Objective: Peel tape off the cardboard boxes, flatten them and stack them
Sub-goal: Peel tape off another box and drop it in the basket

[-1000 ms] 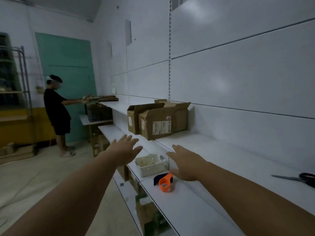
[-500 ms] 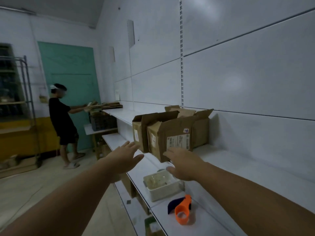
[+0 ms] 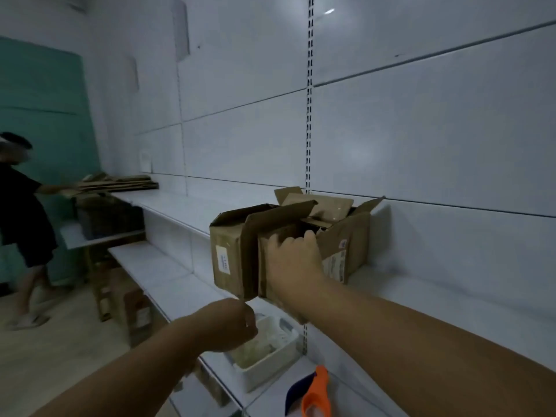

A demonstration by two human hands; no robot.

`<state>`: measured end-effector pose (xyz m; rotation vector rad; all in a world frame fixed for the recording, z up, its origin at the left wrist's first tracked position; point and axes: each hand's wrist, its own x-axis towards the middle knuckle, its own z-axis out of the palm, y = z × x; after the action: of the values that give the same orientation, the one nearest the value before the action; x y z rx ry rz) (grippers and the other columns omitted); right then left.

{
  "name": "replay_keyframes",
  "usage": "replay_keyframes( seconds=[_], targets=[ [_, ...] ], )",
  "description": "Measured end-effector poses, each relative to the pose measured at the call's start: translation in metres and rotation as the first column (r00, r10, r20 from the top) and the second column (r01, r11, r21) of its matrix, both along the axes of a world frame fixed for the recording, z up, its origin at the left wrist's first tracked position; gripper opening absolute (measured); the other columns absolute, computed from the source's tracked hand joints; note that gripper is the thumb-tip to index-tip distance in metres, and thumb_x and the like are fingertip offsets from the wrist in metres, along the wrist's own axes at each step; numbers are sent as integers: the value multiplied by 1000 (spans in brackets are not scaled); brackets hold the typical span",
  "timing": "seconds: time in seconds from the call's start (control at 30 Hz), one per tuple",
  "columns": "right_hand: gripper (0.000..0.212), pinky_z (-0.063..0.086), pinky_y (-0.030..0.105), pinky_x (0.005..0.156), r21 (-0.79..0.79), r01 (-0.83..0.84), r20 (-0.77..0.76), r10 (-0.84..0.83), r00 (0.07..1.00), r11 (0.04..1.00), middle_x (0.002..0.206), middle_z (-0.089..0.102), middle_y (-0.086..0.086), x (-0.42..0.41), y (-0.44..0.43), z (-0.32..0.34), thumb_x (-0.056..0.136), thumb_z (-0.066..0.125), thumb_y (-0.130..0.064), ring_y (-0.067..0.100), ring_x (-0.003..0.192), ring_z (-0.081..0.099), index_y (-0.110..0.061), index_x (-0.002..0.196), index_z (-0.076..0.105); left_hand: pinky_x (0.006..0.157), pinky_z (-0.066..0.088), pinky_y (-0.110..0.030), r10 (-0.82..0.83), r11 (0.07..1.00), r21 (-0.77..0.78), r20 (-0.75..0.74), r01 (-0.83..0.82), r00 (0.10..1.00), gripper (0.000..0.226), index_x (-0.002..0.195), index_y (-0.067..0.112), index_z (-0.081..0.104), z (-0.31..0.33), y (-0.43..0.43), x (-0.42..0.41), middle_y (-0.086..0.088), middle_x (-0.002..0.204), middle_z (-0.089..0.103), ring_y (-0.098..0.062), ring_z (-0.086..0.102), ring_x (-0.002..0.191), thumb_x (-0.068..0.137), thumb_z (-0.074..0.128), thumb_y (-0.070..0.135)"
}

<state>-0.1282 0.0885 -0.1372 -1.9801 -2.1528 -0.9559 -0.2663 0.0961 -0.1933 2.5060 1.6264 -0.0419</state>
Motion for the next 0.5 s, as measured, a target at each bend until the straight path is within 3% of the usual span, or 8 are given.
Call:
replay_keyframes(
  seconds=[0.07, 0.17, 0.23, 0.3, 0.4, 0.5],
  targets=[
    [52, 28, 47, 104, -10, 10, -7, -10, 1000, 1000, 110, 61, 10, 4, -1, 4, 88, 56, -41, 29, 103, 57, -9, 126, 43, 69, 44, -16, -62, 990, -128, 46, 67, 997, 26, 101, 19, 67, -4, 8, 5, 3, 100, 64, -7, 57, 81, 94, 50, 36],
    [33, 27, 44, 101, -19, 4, -7, -4, 1000, 1000, 103, 60, 6, 17, -17, 10, 95, 46, -40, 25, 95, 57, -14, 115, 47, 89, 47, -27, -178, 918, -369, -63, 143, 982, 36, 105, 16, 66, -4, 9, 13, 0, 101, 66, -9, 58, 89, 92, 48, 45],
    [32, 28, 42, 97, 7, -8, -42, 8, 999, 1000, 101, 60, 3, 31, -35, 11, 96, 41, -44, 24, 91, 57, -16, 112, 46, 96, 43, -32, -297, 875, -435, -137, 212, 945, 43, 111, 14, 65, 4, 6, 18, -2, 108, 66, -12, 57, 97, 92, 48, 49],
    [36, 28, 40, 95, 44, -29, -142, 35, 989, 999, 103, 59, 3, 51, -55, 12, 96, 38, -48, 25, 91, 56, -16, 111, 46, 88, 44, -25, -405, 839, -444, -125, 314, 906, 45, 116, 10, 64, 18, 0, 23, -3, 112, 66, -10, 57, 94, 94, 47, 45],
    [43, 31, 37, 85, 192, 36, -421, 49, 906, 981, 97, 63, 4, 93, -79, 13, 89, 38, -56, 28, 89, 53, -17, 102, 49, 85, 47, -22, -540, 747, -395, 110, 535, 834, 33, 107, 9, 70, 39, -7, 34, -3, 113, 69, -13, 63, 97, 94, 51, 33],
    [35, 43, 37, 78, 303, 236, -774, 93, 626, 923, 96, 66, 5, 140, -96, 14, 93, 44, -50, 28, 88, 58, -17, 100, 52, 86, 53, -31, -517, 741, -98, 549, 665, 657, 21, 84, 24, 72, 51, -15, 49, 0, 95, 72, -14, 66, 89, 94, 53, 27]
  ],
)
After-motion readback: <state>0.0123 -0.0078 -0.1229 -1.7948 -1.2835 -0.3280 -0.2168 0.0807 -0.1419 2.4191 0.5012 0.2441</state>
